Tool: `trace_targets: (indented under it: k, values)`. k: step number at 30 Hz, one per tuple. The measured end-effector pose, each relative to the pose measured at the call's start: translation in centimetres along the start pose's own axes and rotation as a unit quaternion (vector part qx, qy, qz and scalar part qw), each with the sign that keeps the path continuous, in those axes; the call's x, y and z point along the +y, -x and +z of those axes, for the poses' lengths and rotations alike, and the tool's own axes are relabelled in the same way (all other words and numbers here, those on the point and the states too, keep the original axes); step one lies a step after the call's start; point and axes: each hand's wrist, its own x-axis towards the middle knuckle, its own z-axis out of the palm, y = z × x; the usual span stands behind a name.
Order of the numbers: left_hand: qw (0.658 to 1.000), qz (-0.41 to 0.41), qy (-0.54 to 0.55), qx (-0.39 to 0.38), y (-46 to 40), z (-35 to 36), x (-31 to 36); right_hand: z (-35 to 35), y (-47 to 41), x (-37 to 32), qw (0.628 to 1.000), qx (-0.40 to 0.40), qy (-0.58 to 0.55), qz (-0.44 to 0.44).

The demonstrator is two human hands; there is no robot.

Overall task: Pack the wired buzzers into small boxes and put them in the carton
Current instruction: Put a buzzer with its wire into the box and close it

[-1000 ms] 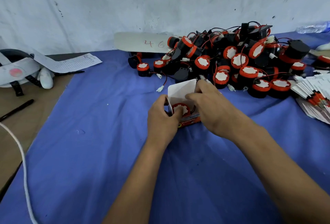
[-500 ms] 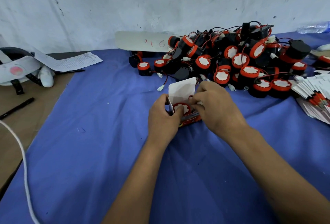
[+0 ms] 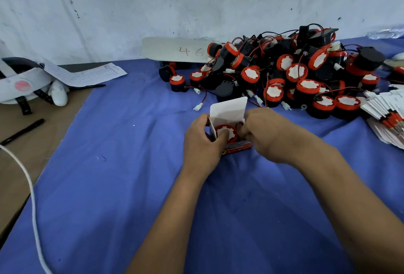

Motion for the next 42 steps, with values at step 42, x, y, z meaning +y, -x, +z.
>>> trace_targets:
  k: [42]
  values:
    - [0.998,-0.04,0.02,-0.049,-0.1,0.0,0.6,0.5,-1.4,0.6,0.98,0.183,-0.073,0.041]
